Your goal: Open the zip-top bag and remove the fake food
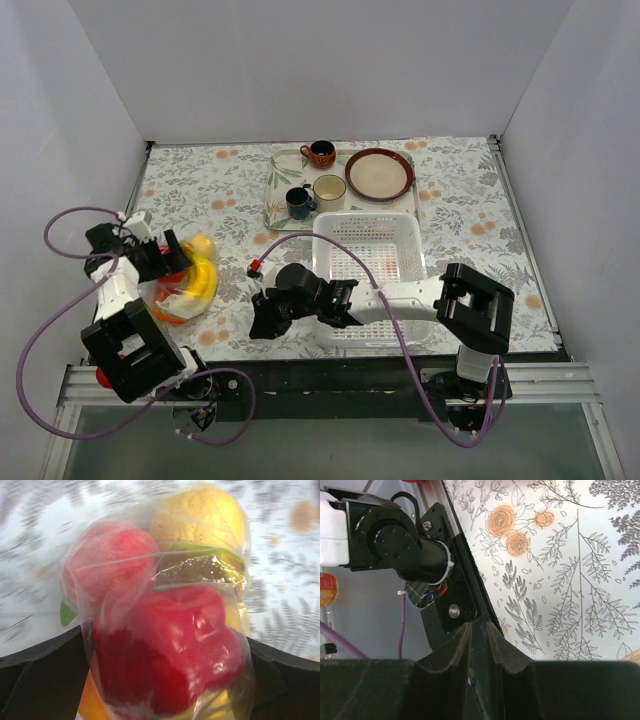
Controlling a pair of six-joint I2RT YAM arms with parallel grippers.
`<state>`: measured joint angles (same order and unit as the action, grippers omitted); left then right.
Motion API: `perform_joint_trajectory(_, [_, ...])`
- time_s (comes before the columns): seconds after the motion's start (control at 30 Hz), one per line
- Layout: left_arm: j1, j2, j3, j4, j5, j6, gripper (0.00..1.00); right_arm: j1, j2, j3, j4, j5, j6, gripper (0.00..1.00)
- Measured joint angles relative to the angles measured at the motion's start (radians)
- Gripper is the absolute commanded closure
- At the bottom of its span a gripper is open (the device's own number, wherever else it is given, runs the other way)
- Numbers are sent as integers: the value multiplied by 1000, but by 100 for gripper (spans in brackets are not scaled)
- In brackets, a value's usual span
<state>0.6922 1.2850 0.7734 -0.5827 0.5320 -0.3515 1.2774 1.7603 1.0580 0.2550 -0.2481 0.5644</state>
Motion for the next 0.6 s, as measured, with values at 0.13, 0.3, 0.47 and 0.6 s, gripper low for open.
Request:
perform_joint_trajectory(0.13, [-197, 15, 64, 5, 21, -127, 2, 0, -6, 0, -27, 29, -17, 73])
perform_joint_trajectory(0.3, [-360, 90, 120, 25, 18, -204, 2, 1, -24, 0, -45, 66, -25, 72])
perform_joint_trajectory(0.47, [-456, 171, 264, -60, 22, -207, 2, 2, -32, 40, -92, 90, -47, 65])
perform_joint_trajectory(0.6, [-439, 155, 417, -87, -44, -177, 2, 2, -32, 101, -126, 105, -71, 50])
